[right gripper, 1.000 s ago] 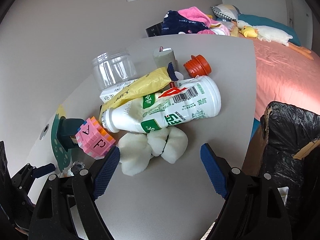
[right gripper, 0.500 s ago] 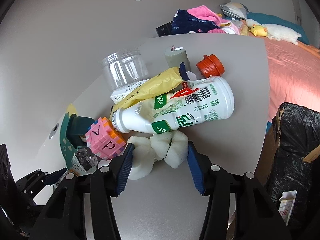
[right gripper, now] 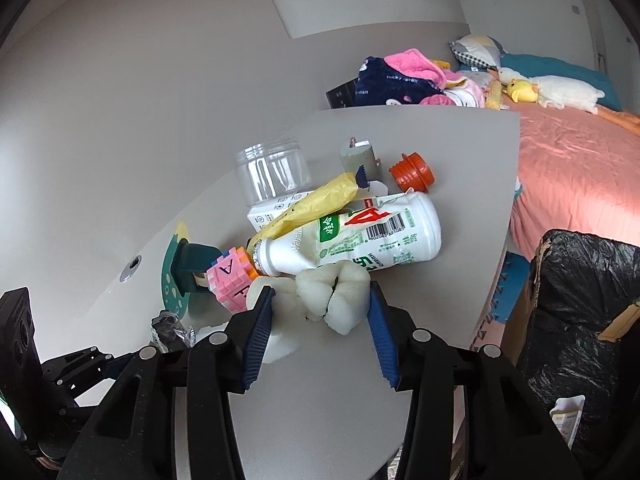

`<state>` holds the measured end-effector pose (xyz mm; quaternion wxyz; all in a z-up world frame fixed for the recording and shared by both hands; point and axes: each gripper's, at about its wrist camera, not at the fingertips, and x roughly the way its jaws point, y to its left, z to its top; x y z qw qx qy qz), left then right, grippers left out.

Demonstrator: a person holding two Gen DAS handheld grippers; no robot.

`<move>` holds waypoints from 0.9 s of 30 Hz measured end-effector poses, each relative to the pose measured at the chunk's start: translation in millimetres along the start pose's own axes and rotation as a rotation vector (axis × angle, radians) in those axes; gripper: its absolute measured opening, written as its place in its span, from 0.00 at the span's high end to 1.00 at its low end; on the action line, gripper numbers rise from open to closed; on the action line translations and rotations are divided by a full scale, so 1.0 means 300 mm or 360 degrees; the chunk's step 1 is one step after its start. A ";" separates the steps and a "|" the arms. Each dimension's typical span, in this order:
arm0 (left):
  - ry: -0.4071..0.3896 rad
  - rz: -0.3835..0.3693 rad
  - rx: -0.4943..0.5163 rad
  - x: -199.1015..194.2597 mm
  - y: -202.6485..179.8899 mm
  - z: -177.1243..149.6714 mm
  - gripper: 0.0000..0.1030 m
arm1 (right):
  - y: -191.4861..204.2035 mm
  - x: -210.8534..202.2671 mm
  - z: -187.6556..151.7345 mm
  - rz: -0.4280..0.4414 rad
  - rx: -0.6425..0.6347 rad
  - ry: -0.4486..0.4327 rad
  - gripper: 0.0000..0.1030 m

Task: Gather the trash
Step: 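Carry the snack wrapper with the left tool over the black trash bag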

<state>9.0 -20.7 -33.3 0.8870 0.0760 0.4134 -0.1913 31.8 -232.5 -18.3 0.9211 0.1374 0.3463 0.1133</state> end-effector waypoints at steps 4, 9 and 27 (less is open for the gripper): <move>-0.0035 -0.0027 0.0011 -0.029 -0.035 0.018 0.66 | -0.020 -0.065 0.016 -0.0002 0.0007 -0.0060 0.53; -0.0066 -0.0032 0.0047 -0.052 -0.085 0.047 0.66 | -0.050 -0.132 0.032 -0.0026 0.0024 -0.0136 0.53; -0.0112 -0.0172 0.0194 -0.043 -0.308 0.151 0.66 | -0.278 -0.344 0.035 -0.0182 0.0184 -0.0314 0.53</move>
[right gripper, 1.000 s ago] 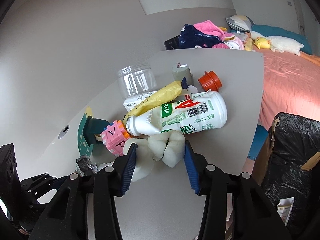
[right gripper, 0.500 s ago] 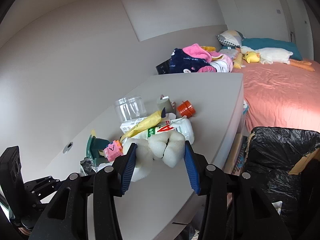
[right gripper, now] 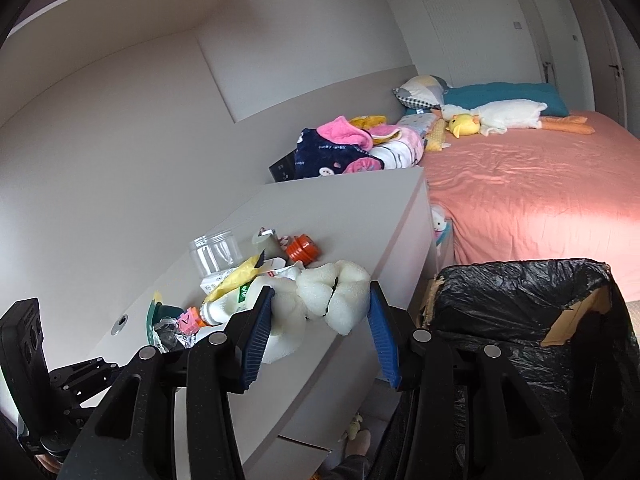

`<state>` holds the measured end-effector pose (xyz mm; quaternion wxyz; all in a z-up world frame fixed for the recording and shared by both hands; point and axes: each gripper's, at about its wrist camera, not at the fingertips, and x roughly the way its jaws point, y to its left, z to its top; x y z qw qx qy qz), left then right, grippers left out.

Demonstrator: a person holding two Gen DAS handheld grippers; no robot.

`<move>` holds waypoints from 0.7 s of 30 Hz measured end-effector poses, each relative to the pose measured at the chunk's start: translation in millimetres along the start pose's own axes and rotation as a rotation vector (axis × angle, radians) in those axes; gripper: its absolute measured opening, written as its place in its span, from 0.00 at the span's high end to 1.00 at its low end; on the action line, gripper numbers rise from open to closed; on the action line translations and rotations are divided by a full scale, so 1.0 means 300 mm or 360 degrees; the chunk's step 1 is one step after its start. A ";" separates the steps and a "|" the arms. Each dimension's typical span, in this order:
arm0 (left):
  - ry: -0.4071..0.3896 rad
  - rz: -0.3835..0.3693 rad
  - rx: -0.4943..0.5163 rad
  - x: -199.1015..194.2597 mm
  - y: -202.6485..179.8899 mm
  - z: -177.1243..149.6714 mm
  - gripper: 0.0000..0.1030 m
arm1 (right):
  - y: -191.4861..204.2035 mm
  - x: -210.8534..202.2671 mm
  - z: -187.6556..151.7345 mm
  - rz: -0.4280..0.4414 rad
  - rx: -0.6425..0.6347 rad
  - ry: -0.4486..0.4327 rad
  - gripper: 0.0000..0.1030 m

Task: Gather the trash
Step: 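Carry the snack wrapper with the left tool over the black trash bag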

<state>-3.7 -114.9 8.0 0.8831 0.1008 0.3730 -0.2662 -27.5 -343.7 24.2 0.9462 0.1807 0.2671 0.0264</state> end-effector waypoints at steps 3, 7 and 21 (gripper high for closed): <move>0.0000 -0.0041 0.0007 0.020 -0.036 0.021 0.66 | -0.042 -0.022 0.000 -0.0031 0.0024 -0.0014 0.53; -0.0004 -0.0084 0.0027 0.042 -0.087 0.048 0.66 | -0.100 -0.053 -0.003 -0.0072 0.0061 -0.0030 0.53; 0.0015 -0.0248 0.0131 0.128 -0.276 0.145 0.65 | -0.282 -0.145 0.001 -0.0189 0.0181 -0.0087 0.52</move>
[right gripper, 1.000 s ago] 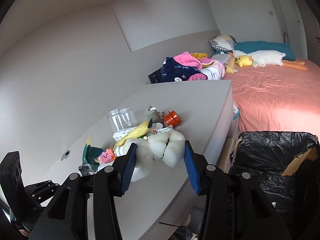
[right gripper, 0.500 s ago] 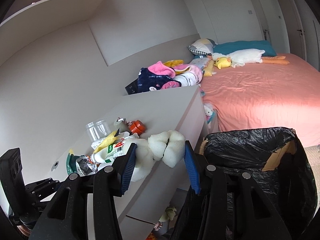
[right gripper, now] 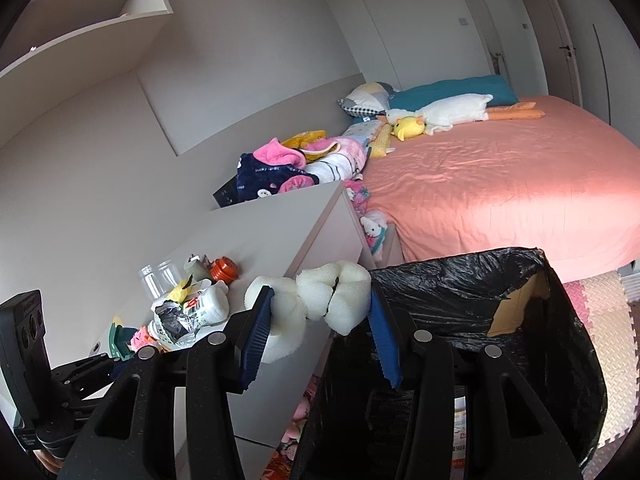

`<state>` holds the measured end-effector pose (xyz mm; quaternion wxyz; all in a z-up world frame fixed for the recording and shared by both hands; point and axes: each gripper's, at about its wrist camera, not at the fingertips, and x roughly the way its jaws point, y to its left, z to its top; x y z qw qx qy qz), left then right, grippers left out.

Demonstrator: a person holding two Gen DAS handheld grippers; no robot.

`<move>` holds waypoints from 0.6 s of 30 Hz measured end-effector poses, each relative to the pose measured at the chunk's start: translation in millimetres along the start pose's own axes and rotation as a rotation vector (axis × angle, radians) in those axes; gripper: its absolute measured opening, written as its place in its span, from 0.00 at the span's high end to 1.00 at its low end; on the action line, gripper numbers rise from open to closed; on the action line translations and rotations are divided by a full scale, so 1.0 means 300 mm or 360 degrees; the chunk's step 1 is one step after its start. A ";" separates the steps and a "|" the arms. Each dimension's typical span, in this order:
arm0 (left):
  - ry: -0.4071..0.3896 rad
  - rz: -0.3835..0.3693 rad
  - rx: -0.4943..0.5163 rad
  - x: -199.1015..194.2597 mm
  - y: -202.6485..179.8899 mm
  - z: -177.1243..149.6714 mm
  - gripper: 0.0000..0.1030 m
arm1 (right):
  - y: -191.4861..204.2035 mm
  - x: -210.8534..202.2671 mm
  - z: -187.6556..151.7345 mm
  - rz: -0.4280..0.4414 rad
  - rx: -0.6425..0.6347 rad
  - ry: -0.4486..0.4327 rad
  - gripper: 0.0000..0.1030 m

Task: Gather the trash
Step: 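Carry the snack wrapper with the left tool over the black trash bag, then open the left tool to drop the wrapper into the trash bag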

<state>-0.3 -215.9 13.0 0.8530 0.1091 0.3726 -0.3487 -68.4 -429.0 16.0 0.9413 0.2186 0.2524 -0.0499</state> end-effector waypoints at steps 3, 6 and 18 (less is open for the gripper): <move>0.0007 -0.0044 0.0021 0.023 -0.043 0.023 0.65 | -0.041 -0.020 0.006 -0.0034 0.0030 -0.0018 0.52; 0.0018 -0.0093 0.0043 0.051 -0.081 0.045 0.65 | -0.088 -0.040 0.015 -0.0069 0.0068 -0.0039 0.52; 0.0106 -0.0281 0.0128 0.162 -0.207 0.089 0.04 | -0.243 -0.102 0.044 -0.0316 0.0224 -0.0140 0.19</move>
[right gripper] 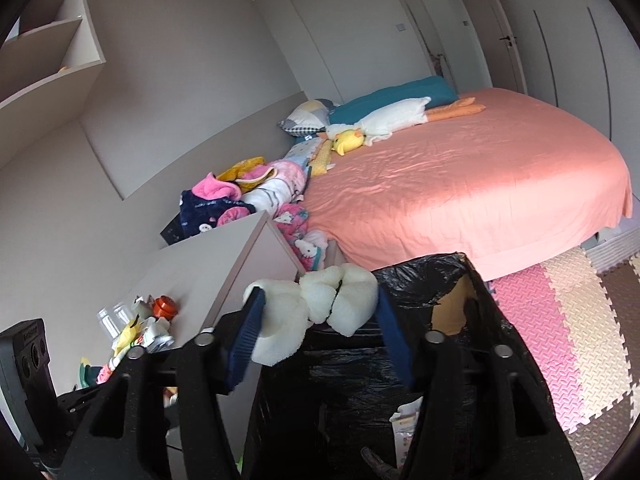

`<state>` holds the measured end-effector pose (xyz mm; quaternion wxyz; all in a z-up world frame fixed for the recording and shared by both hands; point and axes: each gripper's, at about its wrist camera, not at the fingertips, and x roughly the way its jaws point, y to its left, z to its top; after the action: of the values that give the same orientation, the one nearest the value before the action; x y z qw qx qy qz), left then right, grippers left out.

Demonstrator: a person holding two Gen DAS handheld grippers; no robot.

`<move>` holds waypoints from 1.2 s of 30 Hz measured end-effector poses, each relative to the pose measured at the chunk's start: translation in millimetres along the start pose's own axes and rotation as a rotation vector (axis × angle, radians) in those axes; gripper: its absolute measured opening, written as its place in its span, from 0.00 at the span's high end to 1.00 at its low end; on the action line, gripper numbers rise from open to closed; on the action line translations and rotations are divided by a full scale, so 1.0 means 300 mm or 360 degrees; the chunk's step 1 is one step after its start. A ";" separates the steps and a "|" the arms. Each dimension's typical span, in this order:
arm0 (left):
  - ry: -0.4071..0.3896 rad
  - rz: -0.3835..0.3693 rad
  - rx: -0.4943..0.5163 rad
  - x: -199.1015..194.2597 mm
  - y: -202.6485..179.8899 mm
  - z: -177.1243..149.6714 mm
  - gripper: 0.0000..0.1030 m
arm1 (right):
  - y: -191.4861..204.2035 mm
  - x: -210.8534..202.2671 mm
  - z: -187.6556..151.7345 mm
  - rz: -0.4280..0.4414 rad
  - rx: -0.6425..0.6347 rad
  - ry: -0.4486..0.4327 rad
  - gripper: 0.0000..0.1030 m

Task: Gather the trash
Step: 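Open the left tool to drop the wrapper into the trash bag, then move both tools back to the desk toward the white milk bottle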

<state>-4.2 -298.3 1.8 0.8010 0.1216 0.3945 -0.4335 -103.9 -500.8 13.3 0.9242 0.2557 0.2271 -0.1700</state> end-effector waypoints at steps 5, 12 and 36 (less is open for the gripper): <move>-0.0048 -0.0032 0.0009 0.008 -0.019 -0.009 0.06 | -0.027 -0.015 0.009 -0.0045 0.0024 -0.0048 0.15; -0.0049 -0.0018 0.0014 -0.007 0.001 -0.031 0.06 | -0.003 -0.002 -0.006 -0.0015 0.0002 -0.0027 0.15; -0.0135 0.0216 -0.0145 -0.168 0.227 -0.151 0.06 | 0.299 0.082 -0.108 0.0197 -0.0205 0.0125 0.15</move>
<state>10.0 -203.2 -0.9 0.8492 0.0930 0.3703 -0.3647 -55.4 -414.9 11.5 0.9379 0.2156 0.2572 -0.0873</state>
